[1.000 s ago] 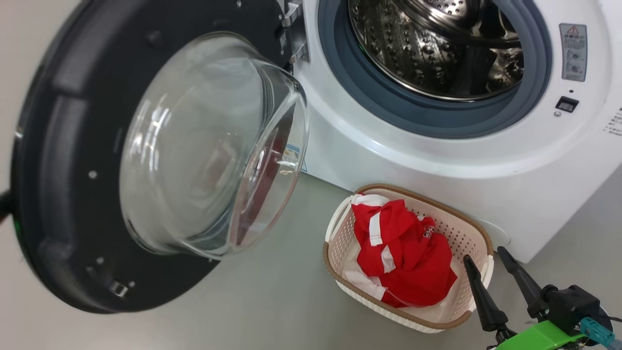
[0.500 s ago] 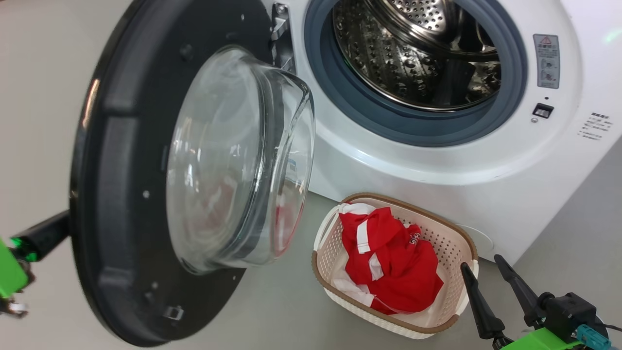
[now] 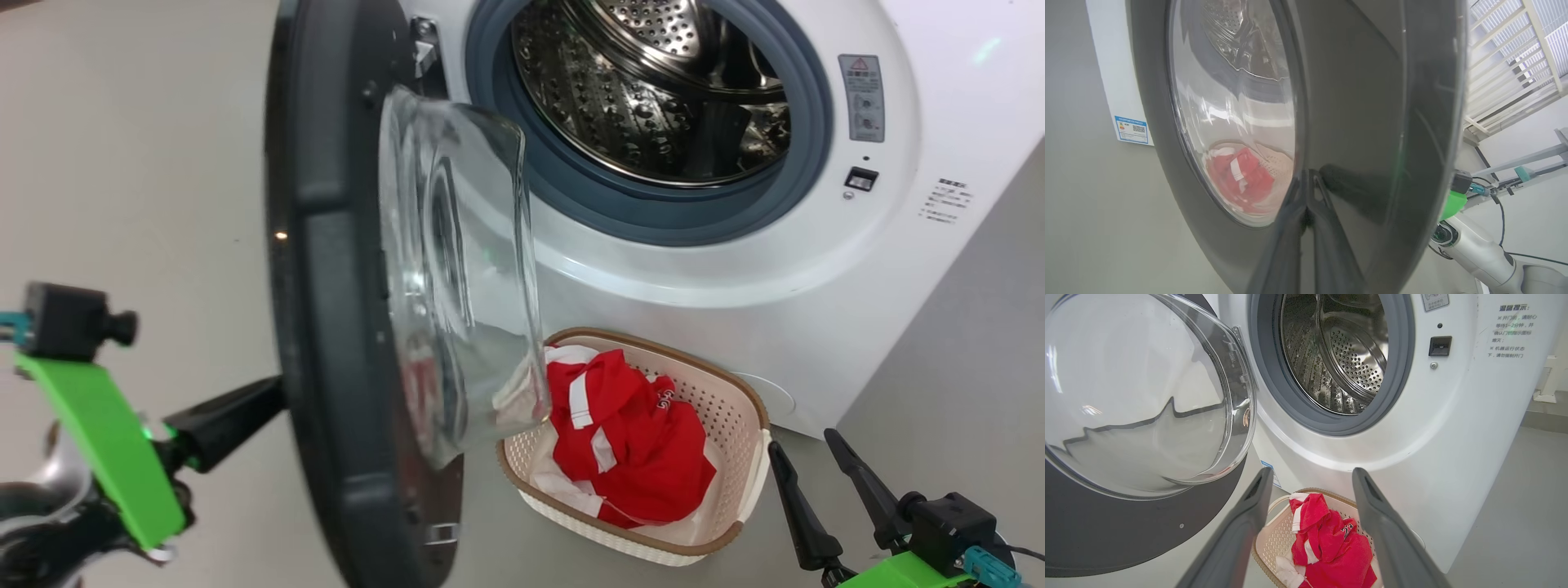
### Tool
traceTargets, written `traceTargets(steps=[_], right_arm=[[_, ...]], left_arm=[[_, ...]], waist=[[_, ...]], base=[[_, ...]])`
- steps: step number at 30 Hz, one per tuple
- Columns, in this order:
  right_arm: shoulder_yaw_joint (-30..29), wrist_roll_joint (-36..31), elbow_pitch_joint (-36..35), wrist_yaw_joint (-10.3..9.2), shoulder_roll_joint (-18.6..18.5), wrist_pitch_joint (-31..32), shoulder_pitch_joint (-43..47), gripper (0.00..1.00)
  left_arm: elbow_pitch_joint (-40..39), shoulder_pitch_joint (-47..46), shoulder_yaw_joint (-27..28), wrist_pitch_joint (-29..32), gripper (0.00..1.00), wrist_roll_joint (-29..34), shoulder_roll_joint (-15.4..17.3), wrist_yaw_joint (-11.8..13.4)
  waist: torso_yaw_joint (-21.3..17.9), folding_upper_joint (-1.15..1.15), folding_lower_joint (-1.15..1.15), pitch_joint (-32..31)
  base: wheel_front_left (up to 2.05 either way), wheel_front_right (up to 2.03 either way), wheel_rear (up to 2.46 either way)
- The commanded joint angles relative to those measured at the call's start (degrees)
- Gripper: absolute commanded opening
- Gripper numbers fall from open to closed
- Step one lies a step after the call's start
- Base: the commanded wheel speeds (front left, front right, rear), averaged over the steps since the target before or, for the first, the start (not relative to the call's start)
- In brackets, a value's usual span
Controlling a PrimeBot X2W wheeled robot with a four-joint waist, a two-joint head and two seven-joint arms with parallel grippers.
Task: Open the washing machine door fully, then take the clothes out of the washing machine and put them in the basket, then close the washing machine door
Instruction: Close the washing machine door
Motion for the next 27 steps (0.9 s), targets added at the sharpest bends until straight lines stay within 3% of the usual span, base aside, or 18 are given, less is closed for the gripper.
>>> traceTargets(steps=[1, 10, 27], right_arm=[[1.01, -0.20, -1.43, 0.28, -0.56, -0.37, -0.27, 1.00], [0.63, -0.31, -1.62, 0.28, -0.27, -0.37, -0.70, 1.00], [0.18, -0.49, -1.56, 0.28, 0.11, -0.37, -0.12, 1.00]], left_arm=[[-2.27, -3.66, 1.91, -0.73, 0.00, 0.68, 1.46, -0.41], [-2.94, -6.82, -3.26, -4.57, 0.00, 2.32, -0.05, -0.41], [4.82, -1.27, -4.25, -15.47, 0.00, 1.62, 1.68, -0.41]], waist=[[-0.63, 0.00, 0.00, 0.27], [-2.47, 0.00, 0.00, 1.23], [-0.77, 0.00, 0.00, -0.16]], base=[[0.00, 0.00, 0.00], [0.00, 0.00, 0.00], [0.00, 0.00, 0.00]])
